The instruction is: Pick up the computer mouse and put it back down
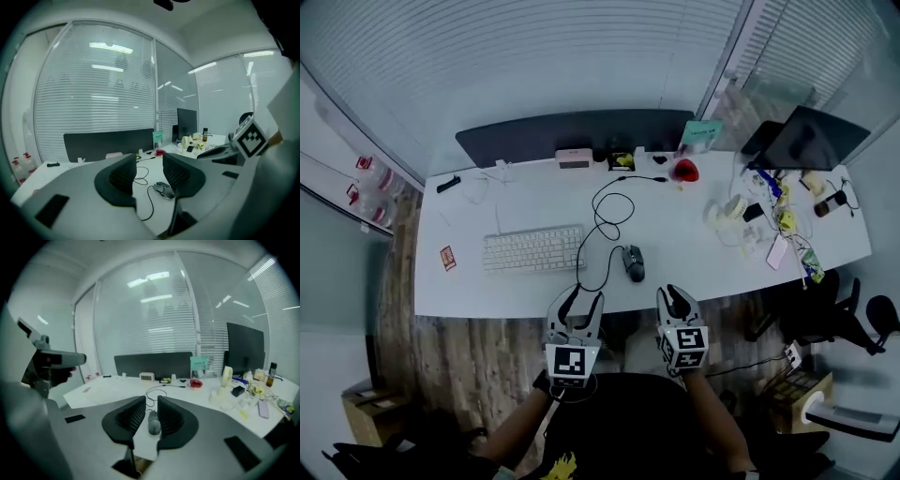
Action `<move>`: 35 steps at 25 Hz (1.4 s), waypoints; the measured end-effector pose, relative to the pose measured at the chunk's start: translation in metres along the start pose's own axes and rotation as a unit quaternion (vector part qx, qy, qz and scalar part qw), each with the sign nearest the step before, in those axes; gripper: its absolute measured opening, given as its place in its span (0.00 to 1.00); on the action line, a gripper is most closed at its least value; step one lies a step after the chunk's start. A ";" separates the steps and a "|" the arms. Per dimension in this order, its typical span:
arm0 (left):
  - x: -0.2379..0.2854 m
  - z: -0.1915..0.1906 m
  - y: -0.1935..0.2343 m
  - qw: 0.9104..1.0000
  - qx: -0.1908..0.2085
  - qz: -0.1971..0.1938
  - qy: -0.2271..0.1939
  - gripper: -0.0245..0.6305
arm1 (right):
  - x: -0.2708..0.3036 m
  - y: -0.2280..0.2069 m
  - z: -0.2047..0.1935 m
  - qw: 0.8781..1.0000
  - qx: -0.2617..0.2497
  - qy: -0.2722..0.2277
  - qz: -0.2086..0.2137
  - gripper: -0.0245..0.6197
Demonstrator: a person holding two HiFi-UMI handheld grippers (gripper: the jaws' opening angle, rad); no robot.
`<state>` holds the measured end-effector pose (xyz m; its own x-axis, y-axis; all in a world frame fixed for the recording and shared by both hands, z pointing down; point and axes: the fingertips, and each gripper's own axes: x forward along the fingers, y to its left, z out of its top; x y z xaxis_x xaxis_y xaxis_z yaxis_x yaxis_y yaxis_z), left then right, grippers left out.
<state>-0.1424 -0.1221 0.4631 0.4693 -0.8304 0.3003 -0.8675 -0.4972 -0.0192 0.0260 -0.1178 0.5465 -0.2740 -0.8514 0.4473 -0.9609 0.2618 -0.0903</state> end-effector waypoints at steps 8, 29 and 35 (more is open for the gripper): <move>-0.104 0.057 -0.081 0.987 0.036 0.074 -0.138 0.22 | -0.164 0.014 0.047 0.990 -0.033 -0.124 0.055 0.06; -0.305 0.057 -0.266 0.977 0.038 0.135 -0.159 0.06 | -0.430 0.030 0.007 0.963 -0.061 -0.230 0.125 0.06; -0.334 0.051 -0.258 0.977 0.017 0.137 -0.165 0.06 | -0.445 0.050 0.002 0.964 -0.059 -0.227 0.126 0.06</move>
<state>-0.0668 0.2704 0.3194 0.2526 -0.9666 -0.0435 -0.9646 -0.2480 -0.0899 0.0995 0.2737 0.3414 -0.5132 -0.8581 -0.0144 -0.8576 0.5134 -0.0314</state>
